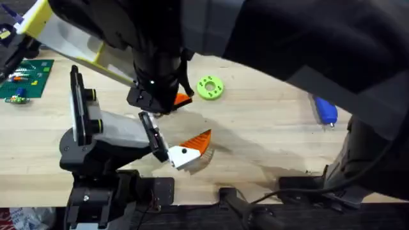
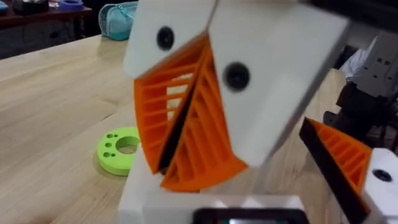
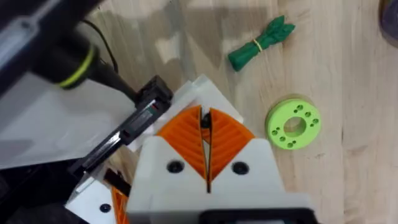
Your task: Pick up the gripper from the table and insert it into the empty holder that is missing its gripper. Then pick up a screw, insert it into the mounting hole, and use the screwdriver to tighten it. Finally, clean up the table by picking up the vegetable and placing it into the bucket.
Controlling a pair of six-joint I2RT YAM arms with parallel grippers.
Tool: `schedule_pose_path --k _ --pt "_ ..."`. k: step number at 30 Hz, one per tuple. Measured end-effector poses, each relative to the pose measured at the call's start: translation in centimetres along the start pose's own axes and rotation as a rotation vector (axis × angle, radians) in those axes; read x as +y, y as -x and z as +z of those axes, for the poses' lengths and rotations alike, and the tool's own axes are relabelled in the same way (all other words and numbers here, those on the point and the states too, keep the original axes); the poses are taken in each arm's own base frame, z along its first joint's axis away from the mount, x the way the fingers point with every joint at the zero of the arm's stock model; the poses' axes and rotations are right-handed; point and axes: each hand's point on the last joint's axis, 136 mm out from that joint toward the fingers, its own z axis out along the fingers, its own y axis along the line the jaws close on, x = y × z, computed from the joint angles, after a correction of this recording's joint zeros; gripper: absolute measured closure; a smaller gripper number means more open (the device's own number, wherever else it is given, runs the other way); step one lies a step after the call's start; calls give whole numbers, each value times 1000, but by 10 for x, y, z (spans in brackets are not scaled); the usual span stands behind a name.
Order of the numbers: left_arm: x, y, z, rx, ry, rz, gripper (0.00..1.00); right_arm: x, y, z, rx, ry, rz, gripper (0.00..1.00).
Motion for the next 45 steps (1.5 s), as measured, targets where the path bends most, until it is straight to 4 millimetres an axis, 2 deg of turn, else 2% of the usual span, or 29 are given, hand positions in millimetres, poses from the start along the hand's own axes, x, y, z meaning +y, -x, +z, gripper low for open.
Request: schedule_pose_path --k 17,18,20,23,24,25,45 --pt "0 0 0 0 0 0 15 0 0 0 0 1 0 986" --pt "0 0 0 0 0 0 15 1 0 0 0 3 2 911" --pt "1 0 0 0 3 -2 15 -1 -2 0 6 -2 1 609" --pt "1 0 0 0 4 -11 15 -14 -5 -1 14 -34 18 147" --pt "1 0 0 0 3 -15 15 -18 -6 -1 14 -42 22 44" --pt "1 0 0 0 3 -17 14 -20 -6 -2 13 -43 27 20" --pt "1 0 0 -1 7 -19 15 -22 -4 -3 2 -48 28 7"
